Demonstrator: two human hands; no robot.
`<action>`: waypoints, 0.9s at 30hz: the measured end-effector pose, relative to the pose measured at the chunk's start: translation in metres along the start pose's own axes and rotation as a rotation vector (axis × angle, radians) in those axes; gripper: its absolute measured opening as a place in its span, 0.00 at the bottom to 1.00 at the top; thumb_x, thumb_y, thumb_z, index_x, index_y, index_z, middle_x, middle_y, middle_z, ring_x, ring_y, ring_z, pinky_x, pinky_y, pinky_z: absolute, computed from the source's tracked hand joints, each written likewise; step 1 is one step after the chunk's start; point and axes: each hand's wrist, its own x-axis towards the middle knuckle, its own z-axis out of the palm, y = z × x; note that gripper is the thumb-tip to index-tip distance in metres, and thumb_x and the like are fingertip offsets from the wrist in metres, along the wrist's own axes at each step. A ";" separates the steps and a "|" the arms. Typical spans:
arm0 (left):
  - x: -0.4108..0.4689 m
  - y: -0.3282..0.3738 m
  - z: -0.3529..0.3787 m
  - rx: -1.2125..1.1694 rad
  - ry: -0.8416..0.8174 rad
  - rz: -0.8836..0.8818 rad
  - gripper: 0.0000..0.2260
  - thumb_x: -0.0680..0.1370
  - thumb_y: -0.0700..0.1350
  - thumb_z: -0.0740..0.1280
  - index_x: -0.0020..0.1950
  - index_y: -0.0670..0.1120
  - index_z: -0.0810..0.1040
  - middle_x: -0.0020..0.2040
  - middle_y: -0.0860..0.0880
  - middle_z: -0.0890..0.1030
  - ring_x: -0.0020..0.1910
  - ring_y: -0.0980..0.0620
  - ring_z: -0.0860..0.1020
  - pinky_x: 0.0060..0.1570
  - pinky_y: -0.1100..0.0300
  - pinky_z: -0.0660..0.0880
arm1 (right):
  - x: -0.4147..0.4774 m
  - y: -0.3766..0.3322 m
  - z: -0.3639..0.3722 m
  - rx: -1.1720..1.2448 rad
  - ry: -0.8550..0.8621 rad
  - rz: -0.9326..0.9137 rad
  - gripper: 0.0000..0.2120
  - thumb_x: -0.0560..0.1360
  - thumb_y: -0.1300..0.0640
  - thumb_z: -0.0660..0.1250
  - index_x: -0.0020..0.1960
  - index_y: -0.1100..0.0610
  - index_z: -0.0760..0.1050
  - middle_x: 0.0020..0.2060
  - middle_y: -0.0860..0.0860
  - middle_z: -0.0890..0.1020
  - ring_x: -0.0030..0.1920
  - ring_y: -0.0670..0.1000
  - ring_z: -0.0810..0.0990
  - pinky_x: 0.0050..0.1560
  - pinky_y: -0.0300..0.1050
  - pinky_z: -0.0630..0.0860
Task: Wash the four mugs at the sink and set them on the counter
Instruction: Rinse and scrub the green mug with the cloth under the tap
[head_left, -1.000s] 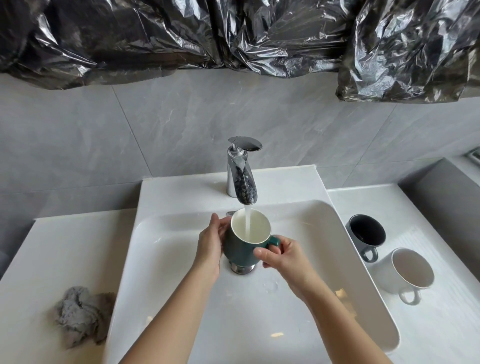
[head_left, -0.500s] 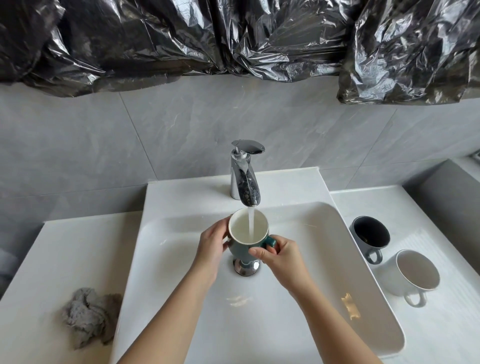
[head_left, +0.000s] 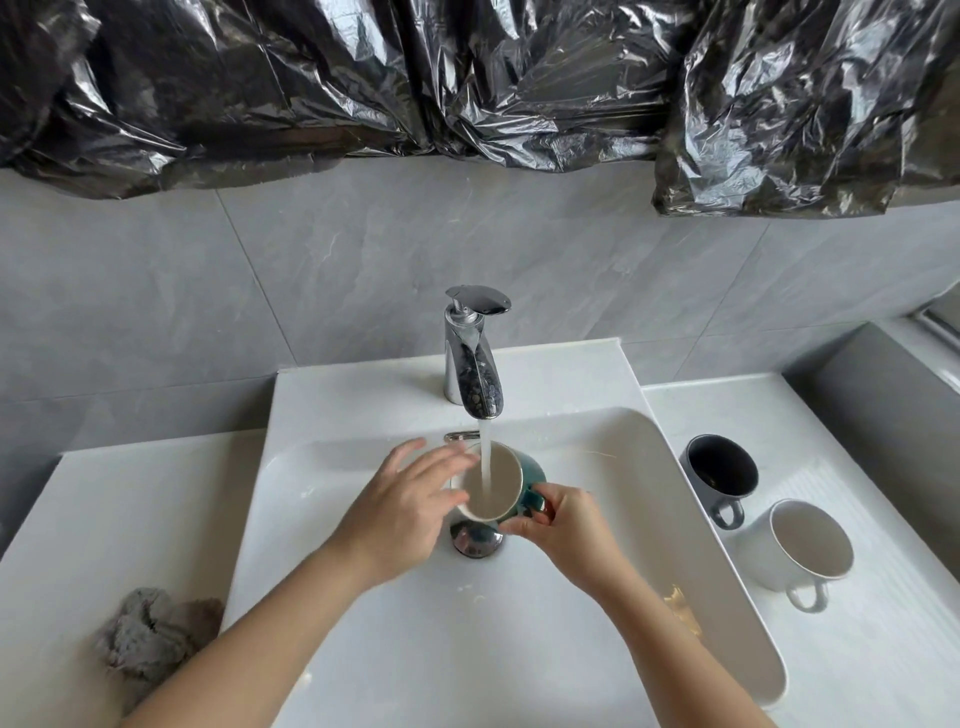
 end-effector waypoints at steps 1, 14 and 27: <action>0.002 0.000 -0.002 0.029 -0.140 0.052 0.18 0.70 0.38 0.55 0.48 0.48 0.82 0.58 0.49 0.80 0.61 0.50 0.77 0.66 0.45 0.65 | 0.001 -0.001 -0.001 -0.005 -0.006 0.001 0.22 0.67 0.61 0.79 0.31 0.64 0.64 0.21 0.44 0.59 0.28 0.46 0.56 0.29 0.40 0.54; 0.026 0.002 0.015 0.242 -0.641 0.034 0.11 0.57 0.37 0.72 0.33 0.50 0.78 0.31 0.53 0.79 0.37 0.51 0.80 0.45 0.62 0.73 | 0.008 -0.008 -0.004 -0.082 -0.052 -0.109 0.21 0.66 0.62 0.79 0.30 0.52 0.67 0.21 0.43 0.63 0.28 0.45 0.58 0.29 0.37 0.57; 0.002 0.037 0.005 -0.375 -0.368 -0.613 0.07 0.79 0.46 0.65 0.50 0.42 0.75 0.44 0.45 0.80 0.44 0.44 0.77 0.42 0.53 0.72 | 0.030 -0.043 0.037 0.156 0.228 -0.112 0.14 0.72 0.57 0.70 0.36 0.52 0.66 0.31 0.43 0.67 0.32 0.44 0.65 0.36 0.34 0.64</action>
